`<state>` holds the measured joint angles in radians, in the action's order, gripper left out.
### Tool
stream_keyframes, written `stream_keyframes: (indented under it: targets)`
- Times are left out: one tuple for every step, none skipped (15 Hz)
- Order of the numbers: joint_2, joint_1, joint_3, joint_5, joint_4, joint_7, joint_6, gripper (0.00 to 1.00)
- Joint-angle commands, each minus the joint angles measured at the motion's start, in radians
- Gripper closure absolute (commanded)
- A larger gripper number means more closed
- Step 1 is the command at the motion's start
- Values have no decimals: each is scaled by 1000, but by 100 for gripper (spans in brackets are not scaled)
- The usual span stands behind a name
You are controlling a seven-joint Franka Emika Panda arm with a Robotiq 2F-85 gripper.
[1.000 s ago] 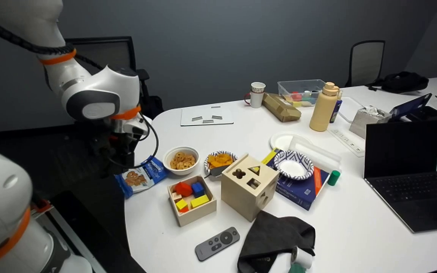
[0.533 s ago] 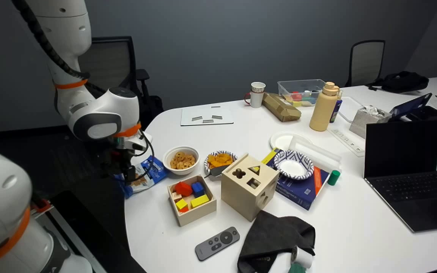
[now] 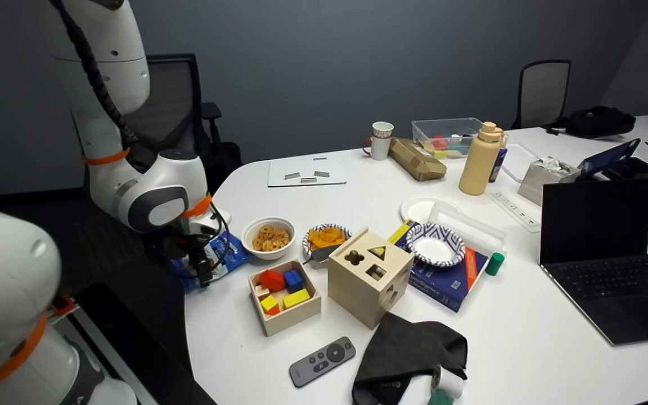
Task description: Put the blue wrapper on the white plate
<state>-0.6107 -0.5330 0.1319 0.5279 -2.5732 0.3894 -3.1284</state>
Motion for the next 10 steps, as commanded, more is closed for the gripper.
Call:
stream_keyframes:
  targets:
    - [-38, -76, -66, -63, 49, 100, -11, 34]
    - [-36, -96, -84, -69, 52, 115, -7, 42]
    - [-25, -105, -92, -70, 48, 128, -4, 51]
    - [-15, -131, -115, -73, 41, 143, 2, 57]
    - [6, -153, -133, -73, 27, 156, 5, 65]
    - [27, -166, -144, -72, 14, 164, 4, 72]
    - [51, -167, -143, -72, 0, 163, 14, 79]
    - [80, -172, -146, -74, -14, 162, 36, 88]
    - [115, -198, -167, -83, -30, 164, 68, 95]
    - [152, -260, -225, -100, -45, 190, 138, 100]
